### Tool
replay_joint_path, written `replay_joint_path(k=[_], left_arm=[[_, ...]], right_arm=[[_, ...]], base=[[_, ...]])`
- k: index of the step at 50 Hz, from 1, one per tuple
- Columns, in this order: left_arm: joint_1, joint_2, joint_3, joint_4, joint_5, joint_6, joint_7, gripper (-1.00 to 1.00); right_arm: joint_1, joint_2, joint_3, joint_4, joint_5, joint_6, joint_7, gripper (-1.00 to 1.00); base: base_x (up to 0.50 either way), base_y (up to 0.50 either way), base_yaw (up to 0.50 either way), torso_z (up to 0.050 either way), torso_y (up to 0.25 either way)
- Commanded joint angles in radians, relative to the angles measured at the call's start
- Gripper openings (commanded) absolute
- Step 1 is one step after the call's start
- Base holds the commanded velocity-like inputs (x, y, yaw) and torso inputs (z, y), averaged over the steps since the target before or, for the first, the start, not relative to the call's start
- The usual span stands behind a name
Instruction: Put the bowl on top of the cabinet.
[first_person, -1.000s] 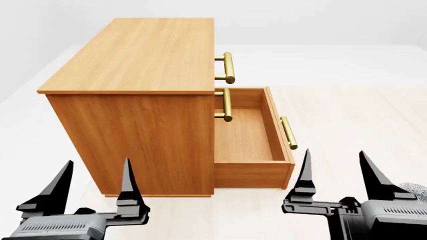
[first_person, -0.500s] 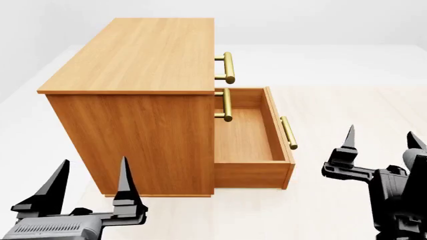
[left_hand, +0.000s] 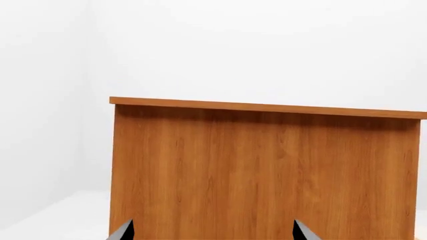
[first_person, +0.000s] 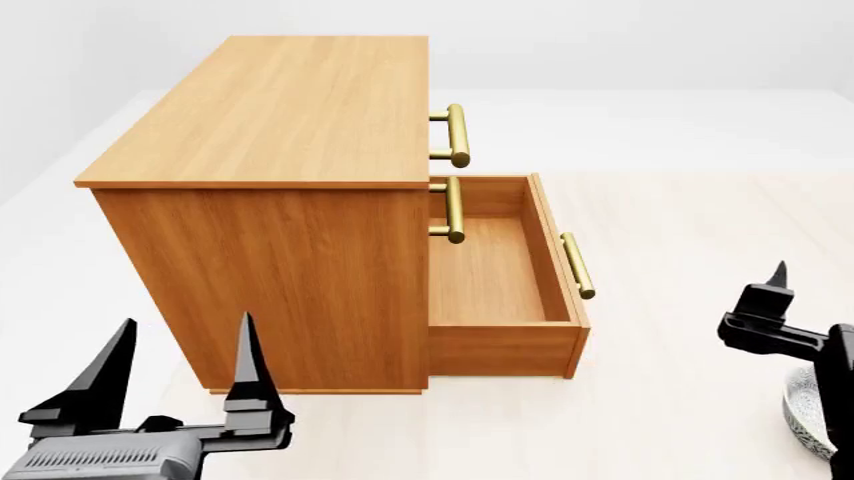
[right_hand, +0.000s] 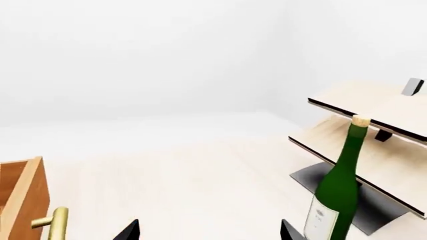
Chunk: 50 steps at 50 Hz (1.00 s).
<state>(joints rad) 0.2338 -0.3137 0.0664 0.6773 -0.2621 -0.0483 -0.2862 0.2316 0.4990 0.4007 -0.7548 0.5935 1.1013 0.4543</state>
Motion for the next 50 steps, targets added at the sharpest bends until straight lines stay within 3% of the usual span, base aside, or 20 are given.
replay_joint_path(k=[1, 8, 23, 50], left_arm=[[0.001, -0.004, 0.003, 0.000, -0.001, 0.004, -0.004, 1.00], [0.001, -0.007, 0.004, -0.003, -0.004, 0.008, -0.005, 1.00], [0.006, -0.012, 0.015, 0.001, 0.000, 0.009, -0.010, 1.00], [-0.001, -0.020, 0.025, -0.004, -0.001, 0.010, -0.019, 1.00]], right_arm=[[-0.003, 0.049, 0.057, 0.036, 0.022, 0.091, 0.010, 1.00], [0.004, 0.050, 0.164, 0.072, 0.103, 0.194, -0.020, 1.00], [-0.067, 0.099, 0.272, 0.123, 0.139, 0.229, -0.082, 1.00], [-0.075, 0.162, 0.049, 0.324, 0.052, 0.070, -0.176, 1.00]], base=[[0.00, 0.00, 0.00, 0.000, 0.000], [0.00, 0.00, 0.00, 0.000, 0.000], [0.00, 0.00, 0.00, 0.000, 0.000], [0.00, 0.00, 0.00, 0.000, 0.000]])
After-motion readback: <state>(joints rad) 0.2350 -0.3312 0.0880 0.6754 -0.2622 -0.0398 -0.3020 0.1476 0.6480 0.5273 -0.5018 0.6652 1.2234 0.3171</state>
